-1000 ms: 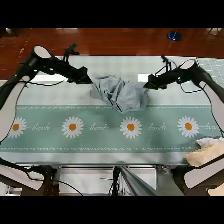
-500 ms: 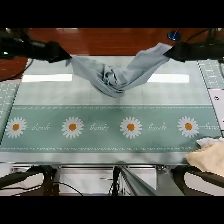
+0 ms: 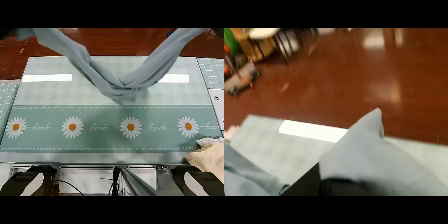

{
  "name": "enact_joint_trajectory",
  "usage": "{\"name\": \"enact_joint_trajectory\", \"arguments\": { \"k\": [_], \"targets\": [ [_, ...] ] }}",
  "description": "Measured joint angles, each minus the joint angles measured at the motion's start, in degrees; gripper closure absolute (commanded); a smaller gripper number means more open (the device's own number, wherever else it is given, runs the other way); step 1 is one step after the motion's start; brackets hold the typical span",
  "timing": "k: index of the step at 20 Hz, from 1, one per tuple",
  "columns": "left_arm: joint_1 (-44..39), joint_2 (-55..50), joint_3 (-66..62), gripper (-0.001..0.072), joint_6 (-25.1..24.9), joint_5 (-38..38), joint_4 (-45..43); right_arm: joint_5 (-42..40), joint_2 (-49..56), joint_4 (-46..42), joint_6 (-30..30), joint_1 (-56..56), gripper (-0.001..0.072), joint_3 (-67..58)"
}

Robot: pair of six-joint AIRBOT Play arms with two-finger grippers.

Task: Fold the shirts.

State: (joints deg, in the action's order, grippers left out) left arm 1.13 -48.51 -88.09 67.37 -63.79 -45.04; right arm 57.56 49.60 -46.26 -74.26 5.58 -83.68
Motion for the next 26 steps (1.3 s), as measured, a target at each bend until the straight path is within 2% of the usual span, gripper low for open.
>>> {"name": "enact_joint_trajectory", "arguments": {
  "k": [5,9,14,17,20,23,26],
  "targets": [
    [0.0,9.7,0.0,0.0683,-0.1,2.0,-3.4,-7.1,-9.9,0.7,-1.9,0.0,0.0693,0.0],
    [0.0,15.7,0.0,0.0683,2.0,2.2,-9.0,-12.6,-15.0,0.7,-3.6,0.0,0.0693,0.0],
    [0.0,18.3,0.7,0.0683,5.8,-1.9,-13.1,-11.3,-15.5,-5.1,-8.7,0.0,0.0694,-0.1],
    [0.0,18.1,5.2,0.0683,8.4,-4.3,-13.5,-2.8,-11.0,-10.6,-11.4,0.0,0.0694,-0.1],
    [-0.2,16.9,14.0,0.0683,9.6,-4.6,-11.5,6.4,-2.1,-14.0,-12.1,-1.3,0.0693,0.0],
    [-1.3,13.7,25.0,0.0682,9.5,-0.3,-10.2,8.2,8.7,-17.2,-10.9,-4.9,0.0693,0.0],
    [-2.3,8.3,33.8,0.0682,6.9,7.0,-9.4,4.5,19.4,-20.0,-9.9,-7.8,0.0693,0.0]
  ]
}}
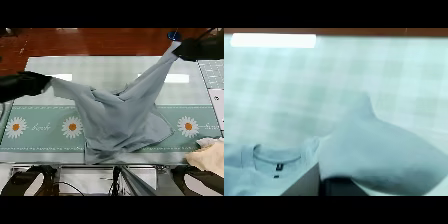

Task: Fold the shirts.

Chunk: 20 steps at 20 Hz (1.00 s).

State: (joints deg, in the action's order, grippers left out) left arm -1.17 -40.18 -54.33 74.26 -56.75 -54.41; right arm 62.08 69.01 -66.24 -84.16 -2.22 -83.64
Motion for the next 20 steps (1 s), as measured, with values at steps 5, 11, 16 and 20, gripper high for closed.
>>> {"name": "enact_joint_trajectory", "arguments": {
  "k": [5,11,16,20],
  "targets": [
    [-0.5,-13.4,6.0,0.0681,-5.6,15.5,0.5,-9.8,11.3,-2.1,0.7,-1.2,0.0693,0.0],
    [-0.8,-24.5,7.3,0.0681,-7.4,34.9,0.6,-25.2,14.4,-3.8,1.7,-1.4,0.0693,0.0],
    [-1.0,-27.8,7.3,0.068,-7.7,41.7,0.6,-30.8,14.9,-4.1,1.9,-1.4,0.0694,0.0],
    [-1.0,-28.9,7.3,0.0554,-7.9,43.3,0.5,-32.1,15.0,-4.3,2.0,-1.4,0.0693,0.0]
  ]
}}
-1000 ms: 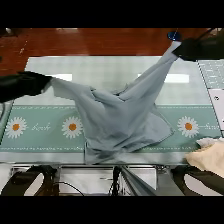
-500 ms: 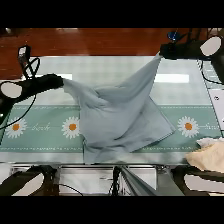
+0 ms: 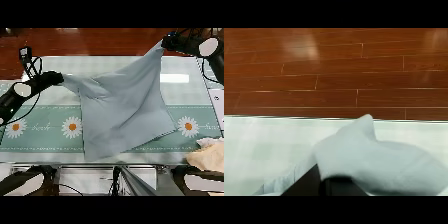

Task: Fold the shirts.

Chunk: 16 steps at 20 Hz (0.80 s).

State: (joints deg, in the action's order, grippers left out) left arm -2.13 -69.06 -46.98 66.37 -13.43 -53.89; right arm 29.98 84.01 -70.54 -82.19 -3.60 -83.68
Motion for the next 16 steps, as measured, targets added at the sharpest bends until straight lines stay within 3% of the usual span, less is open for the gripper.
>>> {"name": "enact_joint_trajectory", "arguments": {
  "k": [2,3,6,13,16],
  "targets": [
    [0.0,-0.1,0.0,0.0067,0.0,0.3,0.0,-0.1,0.0,0.0,0.0,0.0,0.0693,0.0],
    [0.1,-0.1,-0.2,0.0022,0.2,0.0,0.0,0.2,0.0,0.0,0.0,0.0,0.0693,0.0],
    [3.1,1.4,-2.3,0.0024,0.2,-6.4,-2.9,1.8,0.0,-0.6,0.0,-0.1,0.0693,0.0],
    [18.7,3.7,-4.4,0.0024,3.9,-50.9,-4.9,5.7,0.0,-5.2,0.0,-0.1,0.0693,0.0],
    [20.4,4.0,-0.3,0.0024,3.4,-61.4,-1.5,6.7,0.0,-6.0,0.0,-0.1,0.0693,0.0]
  ]
}}
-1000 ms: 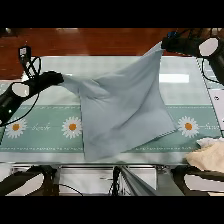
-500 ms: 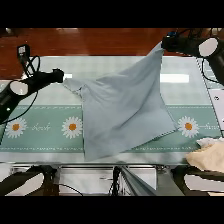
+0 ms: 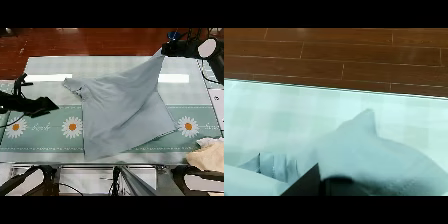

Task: Fold the shirts.

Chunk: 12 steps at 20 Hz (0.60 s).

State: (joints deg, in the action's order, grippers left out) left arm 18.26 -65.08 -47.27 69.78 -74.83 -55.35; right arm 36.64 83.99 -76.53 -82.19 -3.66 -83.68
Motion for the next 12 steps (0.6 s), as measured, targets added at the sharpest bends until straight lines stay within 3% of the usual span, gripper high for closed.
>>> {"name": "enact_joint_trajectory", "arguments": {
  "k": [5,12],
  "targets": [
    [-4.5,-0.9,7.9,0.0024,-0.8,-4.7,4.5,1.3,0.0,-0.4,0.0,0.0,0.0693,0.0],
    [-15.7,-6.3,10.7,0.0025,0.6,-0.7,7.1,3.5,0.0,-0.6,0.0,0.0,0.0693,0.0]
  ]
}}
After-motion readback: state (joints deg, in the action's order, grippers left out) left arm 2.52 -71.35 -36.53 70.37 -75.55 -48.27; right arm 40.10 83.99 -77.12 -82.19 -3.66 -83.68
